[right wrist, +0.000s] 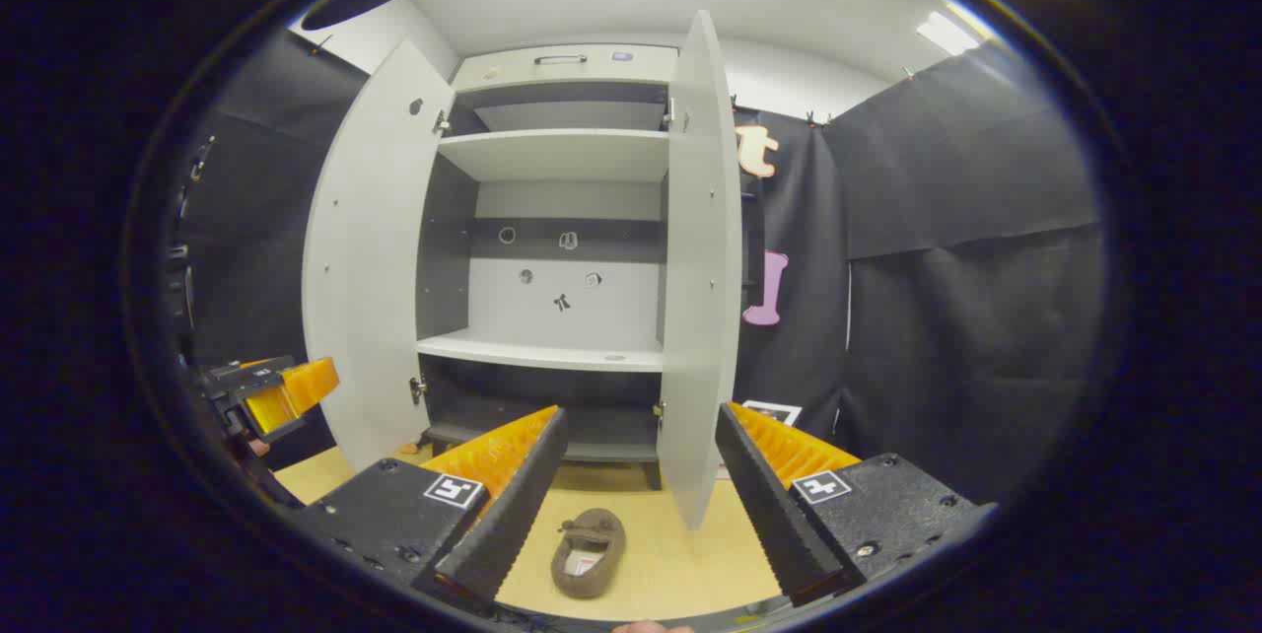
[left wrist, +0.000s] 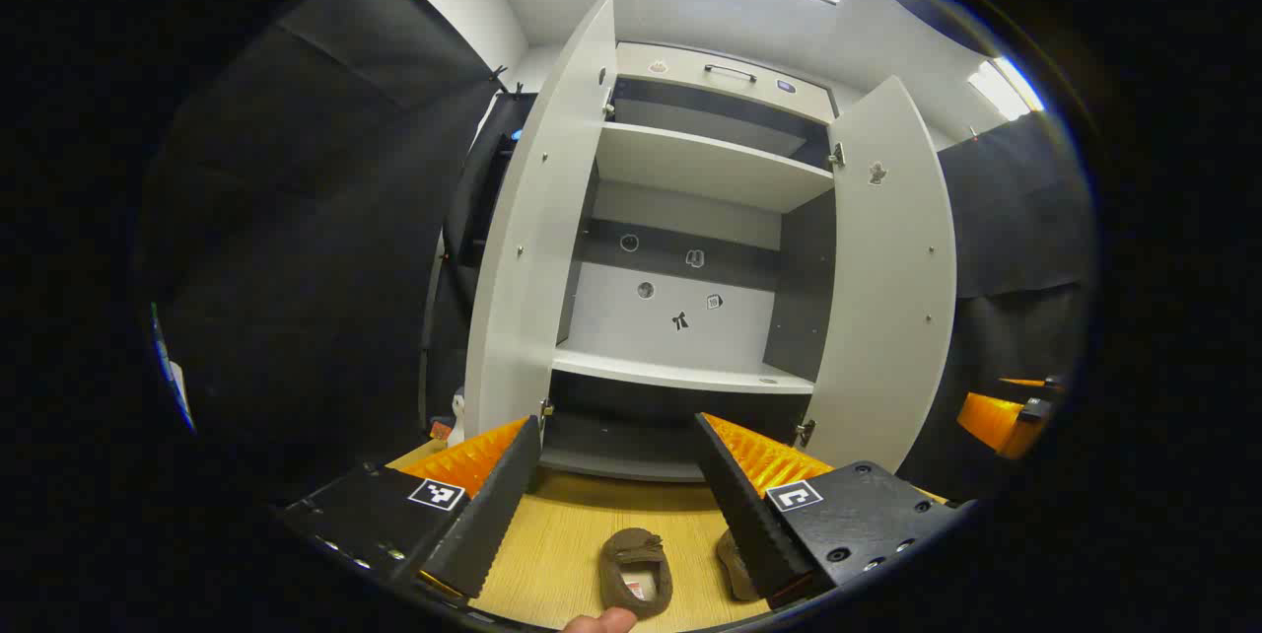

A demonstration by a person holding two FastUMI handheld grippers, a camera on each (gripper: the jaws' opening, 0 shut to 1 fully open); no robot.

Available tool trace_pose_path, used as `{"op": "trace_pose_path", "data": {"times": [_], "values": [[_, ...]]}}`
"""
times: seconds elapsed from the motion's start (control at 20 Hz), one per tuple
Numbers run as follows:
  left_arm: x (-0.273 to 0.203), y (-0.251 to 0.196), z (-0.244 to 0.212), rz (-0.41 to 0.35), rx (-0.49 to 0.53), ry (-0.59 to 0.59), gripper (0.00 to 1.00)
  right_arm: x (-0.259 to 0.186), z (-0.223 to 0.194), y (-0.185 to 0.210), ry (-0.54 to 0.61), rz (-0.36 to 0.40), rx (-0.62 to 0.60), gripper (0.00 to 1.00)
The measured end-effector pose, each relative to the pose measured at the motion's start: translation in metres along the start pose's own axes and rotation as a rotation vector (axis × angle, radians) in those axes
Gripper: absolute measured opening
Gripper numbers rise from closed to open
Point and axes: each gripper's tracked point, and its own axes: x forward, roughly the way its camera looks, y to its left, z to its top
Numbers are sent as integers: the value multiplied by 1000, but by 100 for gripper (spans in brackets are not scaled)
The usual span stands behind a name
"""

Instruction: Grab one shoe with the right hand and put it into the shoe cabinet, grab the other shoe with the left hand and put it into the shoe cabinet; then close the right door with the right hand and the left door with the left hand.

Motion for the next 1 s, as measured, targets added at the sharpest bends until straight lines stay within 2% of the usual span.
{"op": "trace_pose_path", "data": {"times": [0.05,0.1,0.3,0.35,0.4,1.0], "values": [[1,-1,1,-5,1,-6,95,0,2,2,-2,11,6,96],[2,-2,3,-6,12,-11,95,1,4,1,-6,9,5,99],[2,-5,3,9,48,-11,95,5,5,1,-15,26,-14,99],[1,-7,2,6,50,-7,95,5,6,2,-16,30,-8,95],[1,-7,1,6,54,-4,95,6,4,3,-11,37,-2,99],[0,-4,8,26,68,-20,95,15,0,12,3,74,-15,99]]}}
